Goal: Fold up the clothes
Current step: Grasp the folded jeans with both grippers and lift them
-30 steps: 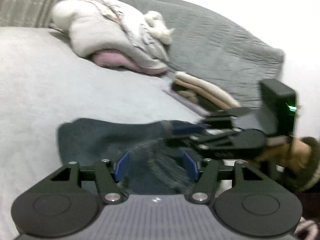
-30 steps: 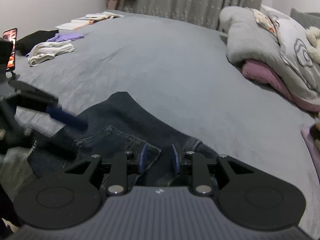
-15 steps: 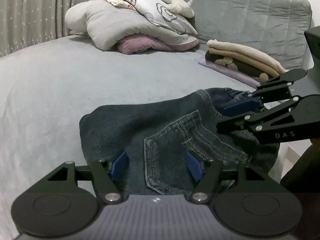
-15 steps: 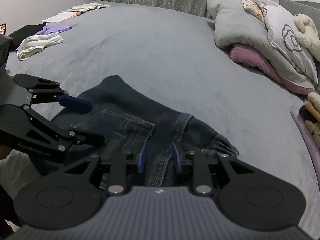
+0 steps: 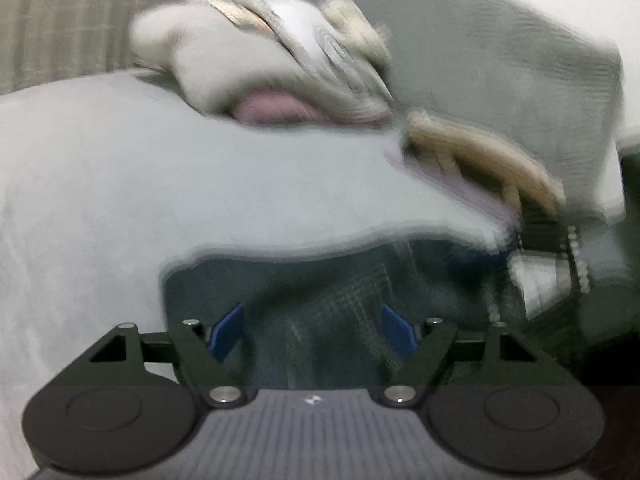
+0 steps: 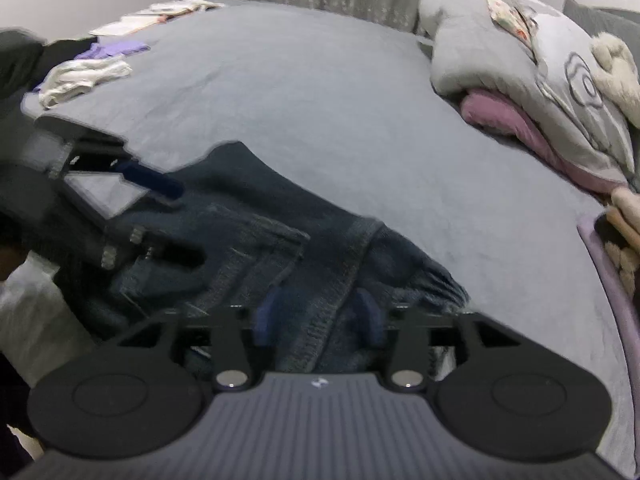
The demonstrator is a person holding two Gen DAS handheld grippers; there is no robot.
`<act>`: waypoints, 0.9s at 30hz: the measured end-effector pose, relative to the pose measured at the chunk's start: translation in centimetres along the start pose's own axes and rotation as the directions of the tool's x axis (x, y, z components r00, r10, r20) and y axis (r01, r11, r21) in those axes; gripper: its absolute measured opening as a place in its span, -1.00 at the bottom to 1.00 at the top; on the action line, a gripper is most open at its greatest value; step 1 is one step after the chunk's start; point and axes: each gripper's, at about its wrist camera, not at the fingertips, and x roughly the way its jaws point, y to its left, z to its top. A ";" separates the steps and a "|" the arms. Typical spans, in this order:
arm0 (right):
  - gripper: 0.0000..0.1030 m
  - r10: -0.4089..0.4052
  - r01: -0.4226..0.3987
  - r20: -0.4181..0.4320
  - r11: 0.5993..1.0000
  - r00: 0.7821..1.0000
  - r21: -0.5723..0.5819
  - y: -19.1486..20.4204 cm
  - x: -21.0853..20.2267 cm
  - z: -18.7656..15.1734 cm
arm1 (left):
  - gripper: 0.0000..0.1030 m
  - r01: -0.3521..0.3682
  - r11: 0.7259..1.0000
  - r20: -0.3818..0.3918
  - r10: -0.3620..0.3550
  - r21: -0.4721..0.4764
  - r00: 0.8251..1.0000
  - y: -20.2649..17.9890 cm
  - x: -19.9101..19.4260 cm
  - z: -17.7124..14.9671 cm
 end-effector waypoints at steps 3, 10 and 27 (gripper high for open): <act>0.32 -0.010 0.010 0.013 1.000 1.000 -0.011 0.5 0.0 0.4 | 0.39 -0.039 0.998 0.002 0.039 -0.046 0.999 1.1 1.6 1.0; 0.32 -0.044 0.044 0.002 0.999 0.999 -0.031 0.3 0.3 -0.8 | 0.61 -0.272 0.961 -0.136 0.277 0.056 0.951 0.6 7.5 -0.7; 0.42 0.087 -0.076 -0.026 0.952 0.996 0.298 -6.8 -2.7 -2.8 | 0.90 0.035 0.896 -0.320 -0.194 -0.442 0.927 5.9 1.6 0.3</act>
